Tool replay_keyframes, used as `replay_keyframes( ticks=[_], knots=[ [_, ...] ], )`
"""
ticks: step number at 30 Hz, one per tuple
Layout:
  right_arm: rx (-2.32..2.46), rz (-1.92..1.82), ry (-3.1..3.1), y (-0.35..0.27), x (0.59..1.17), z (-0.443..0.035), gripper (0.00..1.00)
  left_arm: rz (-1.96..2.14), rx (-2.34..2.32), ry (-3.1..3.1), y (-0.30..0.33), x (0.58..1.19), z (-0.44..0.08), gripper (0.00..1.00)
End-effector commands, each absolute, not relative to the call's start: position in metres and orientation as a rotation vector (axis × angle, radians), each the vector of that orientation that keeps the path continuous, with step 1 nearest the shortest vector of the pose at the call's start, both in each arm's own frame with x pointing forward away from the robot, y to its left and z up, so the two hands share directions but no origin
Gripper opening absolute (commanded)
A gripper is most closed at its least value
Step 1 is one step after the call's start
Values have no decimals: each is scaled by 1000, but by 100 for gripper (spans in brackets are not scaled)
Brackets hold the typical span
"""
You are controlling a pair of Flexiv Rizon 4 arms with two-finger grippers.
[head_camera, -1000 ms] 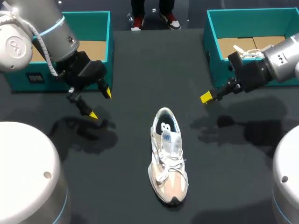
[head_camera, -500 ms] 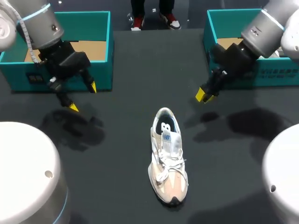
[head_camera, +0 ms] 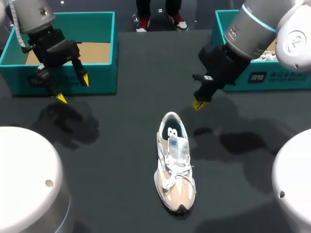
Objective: Take the shoe out of the shoebox, open the shoe tongue, remove and reinsert the insole, then place the shoe into the shoebox
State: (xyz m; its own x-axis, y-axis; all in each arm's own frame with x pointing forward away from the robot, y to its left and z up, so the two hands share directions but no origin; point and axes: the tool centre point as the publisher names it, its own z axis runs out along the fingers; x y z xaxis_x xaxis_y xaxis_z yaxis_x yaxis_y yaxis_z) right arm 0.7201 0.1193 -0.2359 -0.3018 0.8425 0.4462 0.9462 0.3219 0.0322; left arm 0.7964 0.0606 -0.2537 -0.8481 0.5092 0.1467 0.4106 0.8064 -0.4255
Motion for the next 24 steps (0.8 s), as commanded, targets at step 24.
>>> replay_keyframes(
  ticks=[24],
  knots=[
    [-2078, -159, -2432, 188, 722, -257, 0, 556, -712, -2739, 60, 796, -254, 100]
  ],
)
